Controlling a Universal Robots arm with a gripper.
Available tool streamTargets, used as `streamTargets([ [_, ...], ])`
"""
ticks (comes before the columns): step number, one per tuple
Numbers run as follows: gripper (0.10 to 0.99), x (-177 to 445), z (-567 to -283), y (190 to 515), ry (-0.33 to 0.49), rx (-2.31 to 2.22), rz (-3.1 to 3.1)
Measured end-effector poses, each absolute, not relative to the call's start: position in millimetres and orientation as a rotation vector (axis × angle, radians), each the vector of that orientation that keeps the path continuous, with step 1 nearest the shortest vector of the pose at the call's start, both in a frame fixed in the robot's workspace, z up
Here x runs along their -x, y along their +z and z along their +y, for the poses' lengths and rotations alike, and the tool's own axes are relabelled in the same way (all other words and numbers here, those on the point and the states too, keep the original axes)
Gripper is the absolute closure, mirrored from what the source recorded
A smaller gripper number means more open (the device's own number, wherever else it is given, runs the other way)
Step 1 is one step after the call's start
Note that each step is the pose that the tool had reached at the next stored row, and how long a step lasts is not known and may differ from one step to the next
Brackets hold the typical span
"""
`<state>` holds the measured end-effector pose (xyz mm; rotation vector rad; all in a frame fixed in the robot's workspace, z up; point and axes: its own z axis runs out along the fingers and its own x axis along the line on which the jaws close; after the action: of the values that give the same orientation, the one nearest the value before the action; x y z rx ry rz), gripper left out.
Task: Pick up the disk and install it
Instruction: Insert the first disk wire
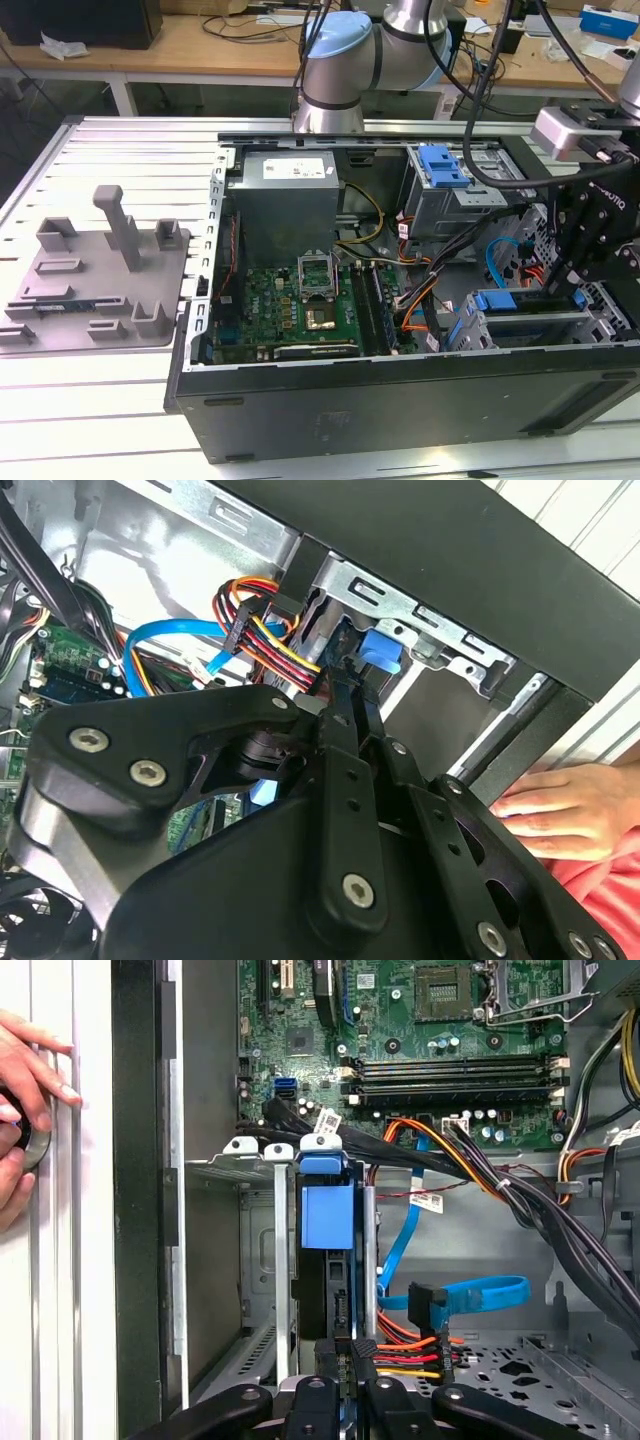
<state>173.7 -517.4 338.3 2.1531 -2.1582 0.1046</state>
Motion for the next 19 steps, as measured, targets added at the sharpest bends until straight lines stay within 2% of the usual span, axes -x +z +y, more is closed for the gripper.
streamTargets([
  [19, 0.922, -174, -517, 350, 0.105, -2.153, -2.158],
])
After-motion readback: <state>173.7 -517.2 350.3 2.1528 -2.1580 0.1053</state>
